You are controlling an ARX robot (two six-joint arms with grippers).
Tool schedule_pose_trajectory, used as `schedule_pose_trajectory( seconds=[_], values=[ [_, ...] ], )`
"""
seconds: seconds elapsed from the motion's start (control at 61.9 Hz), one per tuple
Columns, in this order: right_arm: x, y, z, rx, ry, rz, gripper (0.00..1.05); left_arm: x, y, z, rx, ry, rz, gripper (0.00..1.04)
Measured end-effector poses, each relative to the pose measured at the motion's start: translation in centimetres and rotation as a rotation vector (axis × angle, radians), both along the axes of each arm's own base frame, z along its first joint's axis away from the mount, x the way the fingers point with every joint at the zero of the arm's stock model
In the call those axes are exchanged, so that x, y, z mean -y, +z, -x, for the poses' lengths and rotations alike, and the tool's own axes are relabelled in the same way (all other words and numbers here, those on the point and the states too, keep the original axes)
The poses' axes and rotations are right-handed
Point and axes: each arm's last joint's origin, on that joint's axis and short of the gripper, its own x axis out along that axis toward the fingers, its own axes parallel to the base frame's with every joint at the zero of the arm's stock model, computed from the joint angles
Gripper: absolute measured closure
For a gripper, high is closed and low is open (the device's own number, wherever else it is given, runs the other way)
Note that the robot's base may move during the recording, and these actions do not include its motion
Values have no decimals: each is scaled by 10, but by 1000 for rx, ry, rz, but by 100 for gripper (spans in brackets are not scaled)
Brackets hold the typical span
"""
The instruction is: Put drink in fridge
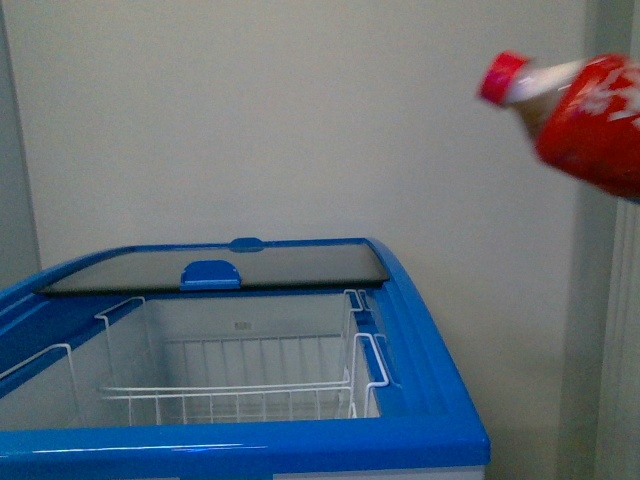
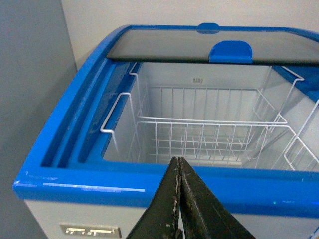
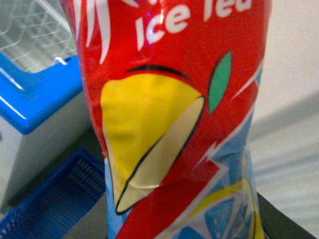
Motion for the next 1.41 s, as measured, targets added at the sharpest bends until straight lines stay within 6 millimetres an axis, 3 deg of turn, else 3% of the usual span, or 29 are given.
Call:
schedule_pose_trajectory(
  seconds=[0.113, 0.226, 0.42, 0.549, 0.808, 1.131, 1.406],
  values=[
    [-21, 10, -35, -76, 135, 126, 64, 0, -7, 11, -3, 0, 0, 102],
    [-60, 18, -90, -94, 212, 261, 64, 0, -15, 27, 3, 1, 0, 102],
    [-104, 19, -129, -54, 208, 314, 64, 0, -23, 43, 3, 0, 0, 102],
    [-130, 10, -144, -51, 243, 318, 64, 0, -27, 50, 1, 0, 0, 102],
    [-186, -38, -171, -82, 335, 359, 64, 0, -34, 67, 0, 1, 0, 102],
    [-213, -77, -203, -81, 340, 404, 64, 0, -45, 80, 3, 0, 1, 102],
    [-230, -102, -236, -68, 351, 426, 64, 0, -41, 91, 18, 1, 2, 102]
  ],
)
